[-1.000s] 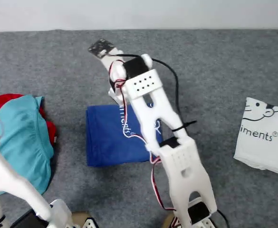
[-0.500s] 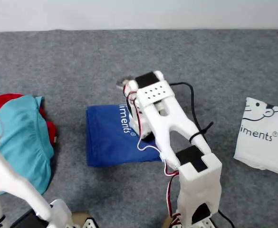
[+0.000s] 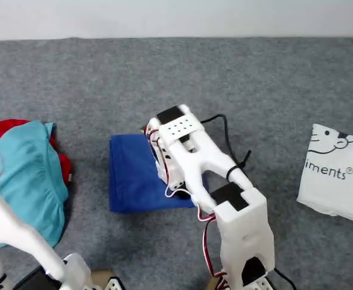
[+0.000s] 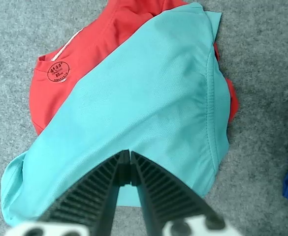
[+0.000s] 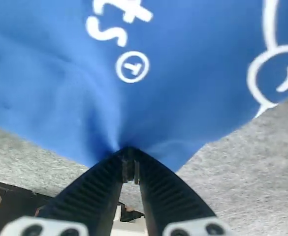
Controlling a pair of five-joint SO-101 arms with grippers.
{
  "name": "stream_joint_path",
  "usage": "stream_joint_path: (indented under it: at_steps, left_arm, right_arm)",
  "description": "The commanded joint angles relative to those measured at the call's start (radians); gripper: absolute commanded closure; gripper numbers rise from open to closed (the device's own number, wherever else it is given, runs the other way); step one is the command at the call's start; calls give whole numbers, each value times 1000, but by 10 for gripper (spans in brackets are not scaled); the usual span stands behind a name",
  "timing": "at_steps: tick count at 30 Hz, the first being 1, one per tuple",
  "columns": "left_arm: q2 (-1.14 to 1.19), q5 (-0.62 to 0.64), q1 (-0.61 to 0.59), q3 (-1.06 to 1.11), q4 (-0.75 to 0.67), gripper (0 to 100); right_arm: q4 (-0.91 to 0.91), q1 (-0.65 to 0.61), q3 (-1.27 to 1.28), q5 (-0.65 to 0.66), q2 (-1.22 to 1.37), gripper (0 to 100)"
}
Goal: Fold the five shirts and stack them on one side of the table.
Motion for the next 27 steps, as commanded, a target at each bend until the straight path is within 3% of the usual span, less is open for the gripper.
stream_joint_path:
  at_steps: [1, 7, 11, 16, 27]
  left_arm:
    - [-28, 0, 8, -2, -18, 992]
    - [-26, 0, 8, -2, -20, 992]
    - [-26, 0, 8, -2, -21, 992]
    - [-26, 0, 32, 10, -21, 992]
    - [-28, 3, 58, 45, -37, 992]
  right_arm:
    - [39, 33, -52, -3, -116, 990]
    - [41, 74, -51, -9, -248, 963]
    - [38, 71, -51, -23, -269, 817]
    - [-25, 56, -55, -186, -196, 639]
    - [-200, 50, -57, -212, 47, 639]
